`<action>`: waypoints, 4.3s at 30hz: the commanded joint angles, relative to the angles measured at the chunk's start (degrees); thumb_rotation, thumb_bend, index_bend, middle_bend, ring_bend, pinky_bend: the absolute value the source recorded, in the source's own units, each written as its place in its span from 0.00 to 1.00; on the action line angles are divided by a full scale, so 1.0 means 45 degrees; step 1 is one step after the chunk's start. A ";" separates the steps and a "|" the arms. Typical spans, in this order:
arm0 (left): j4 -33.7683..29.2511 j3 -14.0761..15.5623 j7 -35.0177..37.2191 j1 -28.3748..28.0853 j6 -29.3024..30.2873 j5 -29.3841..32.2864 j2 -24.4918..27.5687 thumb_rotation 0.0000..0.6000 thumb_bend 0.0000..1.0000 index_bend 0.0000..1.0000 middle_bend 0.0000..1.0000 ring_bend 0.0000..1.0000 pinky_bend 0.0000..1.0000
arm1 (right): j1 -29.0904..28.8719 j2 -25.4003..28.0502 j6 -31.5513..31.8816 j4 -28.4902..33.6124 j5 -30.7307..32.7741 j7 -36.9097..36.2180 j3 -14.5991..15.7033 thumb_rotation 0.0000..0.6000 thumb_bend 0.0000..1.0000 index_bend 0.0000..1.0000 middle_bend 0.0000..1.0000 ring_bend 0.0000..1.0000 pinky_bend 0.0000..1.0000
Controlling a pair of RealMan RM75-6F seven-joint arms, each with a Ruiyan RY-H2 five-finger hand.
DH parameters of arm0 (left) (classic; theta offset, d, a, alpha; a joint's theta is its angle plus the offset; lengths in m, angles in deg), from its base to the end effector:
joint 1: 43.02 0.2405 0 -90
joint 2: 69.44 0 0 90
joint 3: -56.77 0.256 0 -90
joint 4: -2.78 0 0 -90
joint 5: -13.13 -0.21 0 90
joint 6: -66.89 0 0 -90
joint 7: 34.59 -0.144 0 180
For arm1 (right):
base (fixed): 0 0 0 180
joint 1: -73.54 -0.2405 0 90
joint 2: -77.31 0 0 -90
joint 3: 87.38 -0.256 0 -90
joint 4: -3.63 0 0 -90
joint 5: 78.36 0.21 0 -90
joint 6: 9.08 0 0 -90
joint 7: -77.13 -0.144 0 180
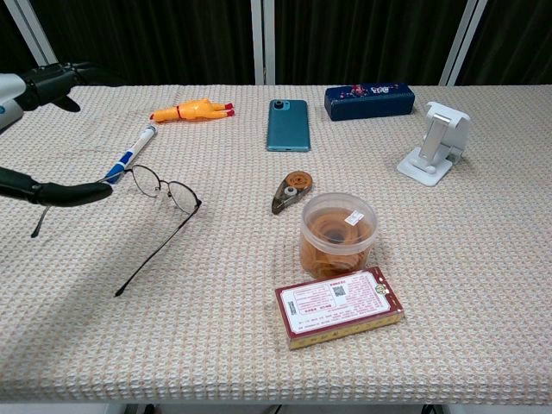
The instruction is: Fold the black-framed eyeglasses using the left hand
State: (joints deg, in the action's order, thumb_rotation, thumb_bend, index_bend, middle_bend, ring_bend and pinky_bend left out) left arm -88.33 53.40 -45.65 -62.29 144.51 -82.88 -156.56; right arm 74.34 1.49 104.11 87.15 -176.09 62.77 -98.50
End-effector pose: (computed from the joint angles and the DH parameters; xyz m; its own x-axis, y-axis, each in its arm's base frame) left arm -0.1833 0.2270 0.0208 0.2728 0.0447 0.9610 0.8669 -0.4445 -0.2254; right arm -0.2809 -0.1546 0.1808 0.0229 0.5150 0.8569 -0.9584 -0.2325 0.1654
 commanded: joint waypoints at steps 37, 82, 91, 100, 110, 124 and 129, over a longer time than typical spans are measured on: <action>-0.1057 0.0482 -0.2192 -0.0618 -0.2945 0.3110 0.0270 1.00 0.49 0.11 0.95 0.89 0.94 | 0.0217 0.0019 -0.0265 -0.0792 0.0837 -0.0586 0.0126 1.00 0.46 0.00 0.00 0.00 0.00; 0.0107 -0.0377 -0.4741 -0.3978 -0.5619 0.8861 -0.0329 1.00 0.63 0.11 0.96 0.93 0.96 | 0.0455 -0.0180 -0.0683 -0.1419 0.1510 -0.0912 0.0060 1.00 0.47 0.00 0.00 0.00 0.00; -0.0573 0.0066 -0.3473 -0.3042 -0.3699 0.7045 0.0174 1.00 0.62 0.14 0.95 0.92 0.96 | 0.0486 -0.0211 -0.0729 -0.1494 0.1567 -0.0987 0.0064 1.00 0.47 0.00 0.00 0.00 0.00; -0.0108 -0.0050 -0.2759 -0.2111 -0.2983 0.8118 0.0691 1.00 0.63 0.14 0.96 0.92 0.96 | 0.0541 -0.0207 -0.0595 -0.1516 0.1493 -0.1017 0.0061 1.00 0.47 0.00 0.00 0.00 0.00; 0.1631 -0.1260 -0.1695 -0.1973 -0.2602 0.9047 0.0099 1.00 0.63 0.13 0.96 0.92 0.96 | 0.0639 -0.0033 -0.0411 -0.1201 0.1403 -0.0830 0.0043 1.00 0.47 0.00 0.00 0.00 0.00; 0.1774 -0.1762 -0.0544 -0.3035 -0.4067 0.7863 -0.0152 1.00 0.63 0.11 0.95 0.92 0.96 | 0.0631 -0.0016 -0.0527 -0.1003 0.1414 -0.0609 0.0051 1.00 0.47 0.00 0.00 0.00 0.00; 0.1586 -0.1494 -0.0710 -0.3236 -0.4214 0.7386 -0.0286 1.00 0.63 0.10 0.95 0.92 0.96 | 0.0659 0.0025 -0.0540 -0.1001 0.1476 -0.0655 0.0024 1.00 0.47 0.00 0.00 0.00 0.00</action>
State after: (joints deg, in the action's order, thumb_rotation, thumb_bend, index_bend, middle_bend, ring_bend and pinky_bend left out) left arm -80.93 46.23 -48.58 -76.64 125.74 -49.13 -157.65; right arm 77.29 1.60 101.67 82.66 -169.46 59.84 -98.39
